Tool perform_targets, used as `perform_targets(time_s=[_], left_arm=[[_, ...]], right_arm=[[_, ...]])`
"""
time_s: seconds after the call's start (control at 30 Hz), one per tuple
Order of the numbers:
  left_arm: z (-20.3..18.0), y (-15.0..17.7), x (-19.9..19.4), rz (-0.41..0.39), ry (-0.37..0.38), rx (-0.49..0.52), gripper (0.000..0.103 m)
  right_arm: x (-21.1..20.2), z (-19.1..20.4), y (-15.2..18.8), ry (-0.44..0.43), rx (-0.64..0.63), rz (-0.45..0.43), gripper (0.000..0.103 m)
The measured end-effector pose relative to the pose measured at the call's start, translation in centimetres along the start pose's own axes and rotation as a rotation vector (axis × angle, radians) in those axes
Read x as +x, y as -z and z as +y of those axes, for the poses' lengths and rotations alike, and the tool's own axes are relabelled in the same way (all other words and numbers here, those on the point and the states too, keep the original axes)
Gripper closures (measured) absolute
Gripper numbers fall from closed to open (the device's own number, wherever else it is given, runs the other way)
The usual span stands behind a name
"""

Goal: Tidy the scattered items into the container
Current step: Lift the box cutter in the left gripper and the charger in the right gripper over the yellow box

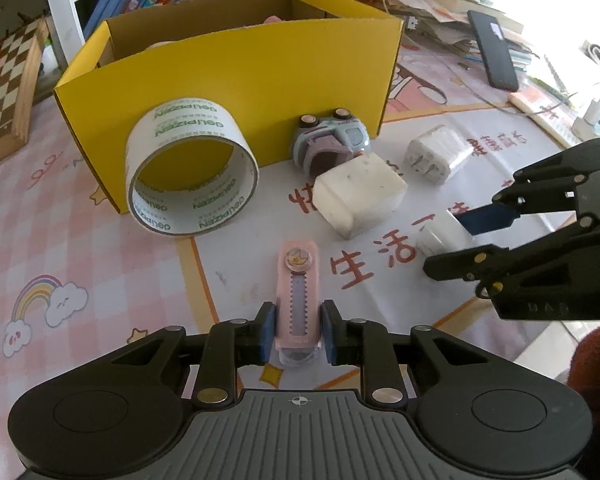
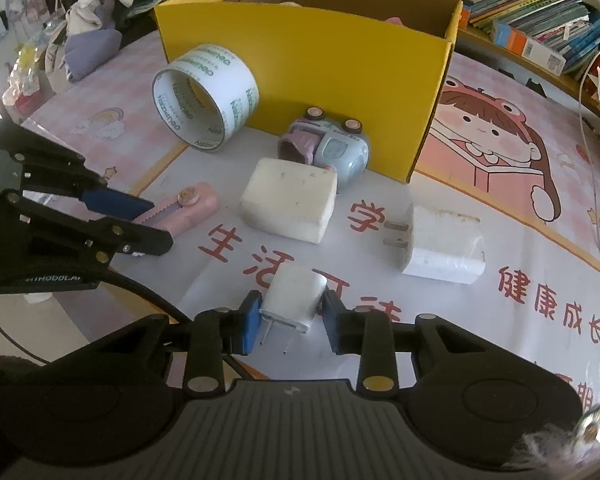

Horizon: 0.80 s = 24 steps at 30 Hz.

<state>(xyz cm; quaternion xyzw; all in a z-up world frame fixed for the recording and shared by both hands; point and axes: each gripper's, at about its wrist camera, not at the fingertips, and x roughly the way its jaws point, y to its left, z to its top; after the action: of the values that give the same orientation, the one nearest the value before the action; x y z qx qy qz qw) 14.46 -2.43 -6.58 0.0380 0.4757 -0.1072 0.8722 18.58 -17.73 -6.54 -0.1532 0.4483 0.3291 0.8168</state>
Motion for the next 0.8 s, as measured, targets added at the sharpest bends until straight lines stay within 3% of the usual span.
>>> perform_targets(time_s=[0.4, 0.8], left_arm=[[-1.3, -0.2, -5.6, -0.107, 0.03, 0.022, 0.08], [-1.9, -1.3, -9.7, -0.214, 0.025, 0.038, 0.08]], right_arm=[[-4.8, 0.2, -0.1, -0.074, 0.039, -0.065, 0.072], [-9.3, 1.8, -2.0, -0.115, -0.029, -0.169, 0.072]])
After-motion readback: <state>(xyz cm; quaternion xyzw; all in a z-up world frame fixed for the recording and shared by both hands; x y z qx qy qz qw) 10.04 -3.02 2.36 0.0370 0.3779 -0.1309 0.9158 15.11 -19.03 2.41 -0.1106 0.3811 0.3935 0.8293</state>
